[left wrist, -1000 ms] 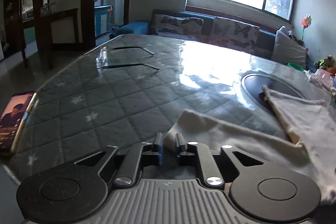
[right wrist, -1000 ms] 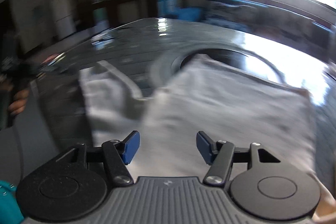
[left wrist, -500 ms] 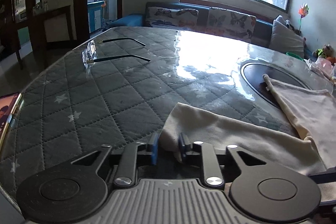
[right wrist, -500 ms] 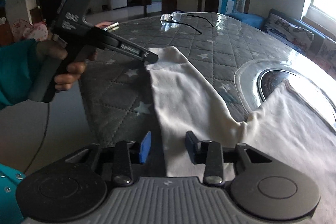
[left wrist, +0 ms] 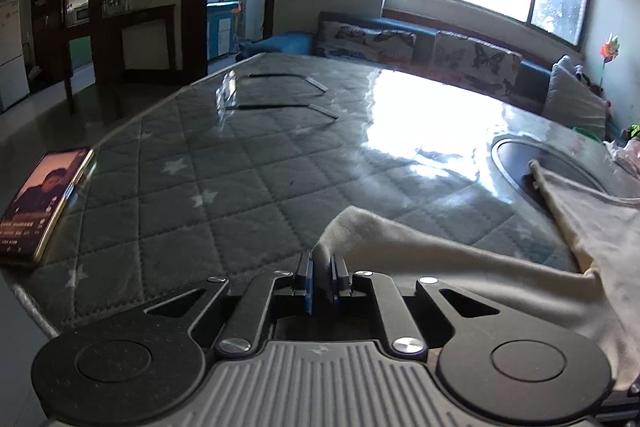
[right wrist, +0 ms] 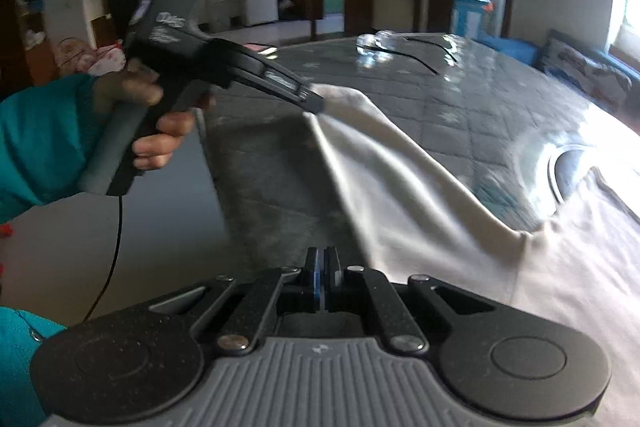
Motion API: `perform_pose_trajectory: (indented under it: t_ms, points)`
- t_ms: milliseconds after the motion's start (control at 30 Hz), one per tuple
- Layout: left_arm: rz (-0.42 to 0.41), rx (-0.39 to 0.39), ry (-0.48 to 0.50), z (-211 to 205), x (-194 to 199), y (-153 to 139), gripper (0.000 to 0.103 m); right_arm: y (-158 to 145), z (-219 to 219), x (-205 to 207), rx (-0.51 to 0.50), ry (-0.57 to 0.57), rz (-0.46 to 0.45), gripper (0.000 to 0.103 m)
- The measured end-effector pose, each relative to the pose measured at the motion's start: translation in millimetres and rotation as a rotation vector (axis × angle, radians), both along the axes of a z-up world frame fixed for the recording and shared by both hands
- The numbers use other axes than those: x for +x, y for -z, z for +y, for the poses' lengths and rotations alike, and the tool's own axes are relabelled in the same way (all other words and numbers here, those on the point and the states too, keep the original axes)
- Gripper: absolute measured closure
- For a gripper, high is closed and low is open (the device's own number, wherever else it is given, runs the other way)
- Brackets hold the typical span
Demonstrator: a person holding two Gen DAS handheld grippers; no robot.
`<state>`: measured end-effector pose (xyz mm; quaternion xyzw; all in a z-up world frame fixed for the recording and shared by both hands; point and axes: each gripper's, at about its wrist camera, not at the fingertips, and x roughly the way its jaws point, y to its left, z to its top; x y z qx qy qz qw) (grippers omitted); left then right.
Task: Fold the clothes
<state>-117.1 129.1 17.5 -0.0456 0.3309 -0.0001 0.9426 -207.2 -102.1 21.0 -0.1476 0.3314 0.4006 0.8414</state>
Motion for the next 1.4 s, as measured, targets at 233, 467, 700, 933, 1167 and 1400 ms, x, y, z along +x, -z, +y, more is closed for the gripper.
perform_pose_trajectory:
  t_ms: [233,467,700,933,1167,1400]
  points:
    - [0.005,0.015,0.013,-2.8,5.7,-0.5,0.090,-25.7,-27.2,7.0,0.040,0.063,0.012,0.095]
    - [0.011,0.042,0.000,-0.7,5.6,-3.4,0.072,-46.9,-117.1,0.9,0.046,0.345,-0.044,0.092]
    - [0.005,0.054,-0.034,4.5,3.6,-12.2,0.055,-49.7,-246.9,-10.7,-0.010,0.791,-0.095,0.088]
    - [-0.015,0.065,0.041,-22.6,6.9,-25.2,0.048,-31.6,-351.0,-10.1,-0.028,1.136,-0.080,0.078]
    - [-0.052,0.077,0.181,-68.8,8.2,-34.2,0.040,-6.5,-392.6,5.3,0.055,1.223,-0.004,0.077]
    - [-0.042,0.072,0.346,-122.1,10.9,-33.4,0.034,3.0,-393.6,16.1,0.088,1.225,0.025,0.089]
